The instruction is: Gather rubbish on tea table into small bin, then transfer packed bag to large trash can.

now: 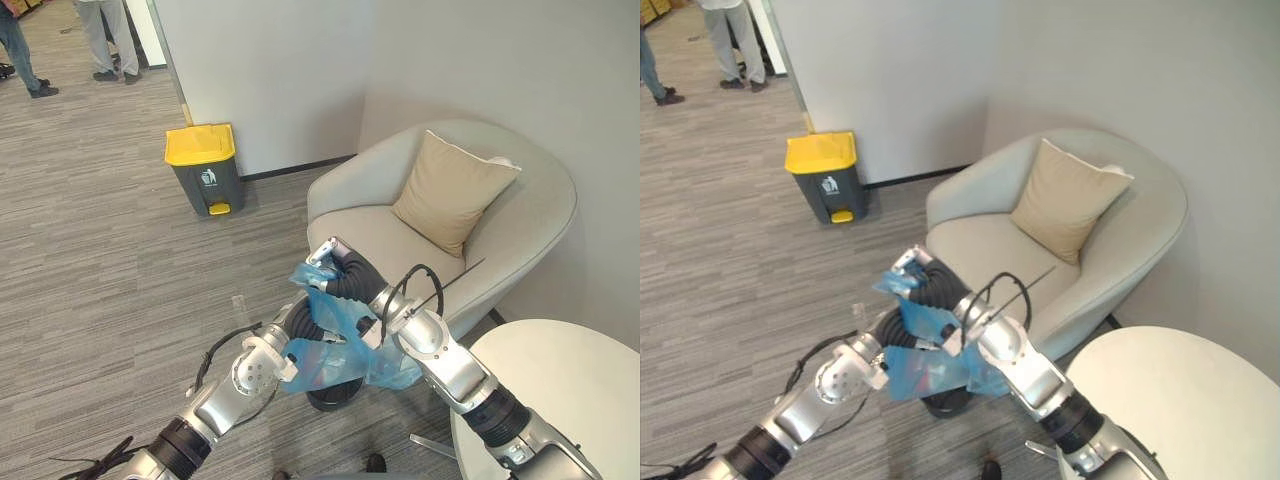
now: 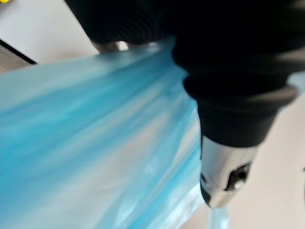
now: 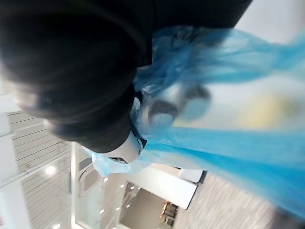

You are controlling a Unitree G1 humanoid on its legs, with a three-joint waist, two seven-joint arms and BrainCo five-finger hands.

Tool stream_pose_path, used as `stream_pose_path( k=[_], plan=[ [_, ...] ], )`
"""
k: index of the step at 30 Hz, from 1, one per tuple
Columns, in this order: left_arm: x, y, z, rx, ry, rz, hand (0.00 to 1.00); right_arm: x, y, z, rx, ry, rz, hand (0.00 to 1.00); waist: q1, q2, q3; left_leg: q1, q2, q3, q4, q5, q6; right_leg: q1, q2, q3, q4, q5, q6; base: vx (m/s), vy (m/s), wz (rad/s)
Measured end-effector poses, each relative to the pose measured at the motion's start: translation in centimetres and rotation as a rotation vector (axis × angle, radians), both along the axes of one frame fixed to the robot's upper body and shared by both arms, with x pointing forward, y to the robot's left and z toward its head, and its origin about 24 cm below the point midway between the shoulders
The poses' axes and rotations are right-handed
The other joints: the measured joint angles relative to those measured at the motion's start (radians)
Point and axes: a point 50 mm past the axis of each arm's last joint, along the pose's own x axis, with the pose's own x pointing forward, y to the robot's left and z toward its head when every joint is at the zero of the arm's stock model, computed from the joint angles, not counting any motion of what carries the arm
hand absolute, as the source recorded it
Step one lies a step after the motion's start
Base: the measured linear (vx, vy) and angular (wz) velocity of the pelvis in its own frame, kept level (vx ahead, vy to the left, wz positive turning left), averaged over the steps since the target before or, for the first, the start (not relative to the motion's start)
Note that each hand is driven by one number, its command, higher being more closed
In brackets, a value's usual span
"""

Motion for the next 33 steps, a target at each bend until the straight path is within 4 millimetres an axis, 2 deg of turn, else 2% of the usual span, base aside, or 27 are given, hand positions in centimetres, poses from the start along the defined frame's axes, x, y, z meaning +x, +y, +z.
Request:
stream_pose_path(
  k=[9,10,13,16,22,30,31,33],
  plan=[
    [-0.5,-0.7,-1.6,-0.069,0.071,0.079,0.00,-0.8,2.5,0.7,0.110,0.055,0.103,1.00,0.007,-0.012,-0.009,-0.003,0.006,0.002,0.000,0.000,0.000,-0.012,-0.001,0.005,0.017,-0.007,0.000,0.00,0.000,0.00],
    [-0.5,-1.0,-2.7,-0.063,0.100,0.106,1.00,-1.2,3.2,0.5,0.098,0.072,0.137,1.00,0.007,-0.015,-0.011,-0.007,0.007,0.000,0.000,0.000,0.000,-0.015,0.000,0.003,0.016,-0.007,-0.001,-0.01,-0.023,0.04],
    [-0.3,-1.9,-4.8,0.008,0.149,0.171,1.00,-2.0,4.6,-1.1,0.035,0.132,0.192,1.00,0.011,-0.020,-0.013,-0.010,0.009,-0.001,0.000,0.001,-0.002,-0.016,0.001,0.002,0.013,-0.005,-0.004,0.00,-0.005,0.01],
    [0.1,-1.6,-5.3,0.059,0.144,0.211,1.00,-1.9,4.6,-1.2,0.047,0.158,0.195,1.00,0.004,-0.020,-0.013,-0.015,0.010,0.000,0.001,0.002,-0.003,-0.021,0.003,0.005,0.011,-0.002,-0.006,0.00,-0.009,-0.02],
    [0.8,-1.2,-5.0,0.052,0.126,0.261,1.00,-2.0,5.0,-0.8,0.113,0.199,0.221,1.00,-0.004,-0.021,-0.013,-0.015,0.011,0.002,0.001,0.002,-0.003,-0.014,0.006,0.007,-0.010,0.009,-0.010,0.00,-0.004,-0.01],
    [1.0,-0.7,-4.6,-0.001,0.137,0.295,1.00,-2.1,5.1,-0.7,0.109,0.191,0.236,1.00,-0.004,-0.018,-0.008,-0.014,0.011,0.002,0.001,0.001,-0.005,-0.013,0.006,0.007,-0.010,0.009,-0.010,0.00,0.000,0.00],
    [0.9,-0.5,-4.5,-0.020,0.139,0.307,1.00,-2.2,4.9,-0.8,0.112,0.188,0.231,0.00,-0.004,-0.018,-0.007,-0.014,0.011,0.002,0.001,0.001,-0.005,-0.012,0.006,0.007,-0.010,0.009,-0.010,0.00,0.000,0.00],
    [0.7,-0.2,-4.4,-0.043,0.145,0.328,1.00,-2.1,4.3,-1.2,0.115,0.173,0.190,0.00,-0.004,-0.016,-0.004,-0.014,0.012,0.002,0.001,0.000,-0.005,-0.011,0.006,0.006,-0.010,0.009,-0.010,0.00,0.000,0.00]
  ],
)
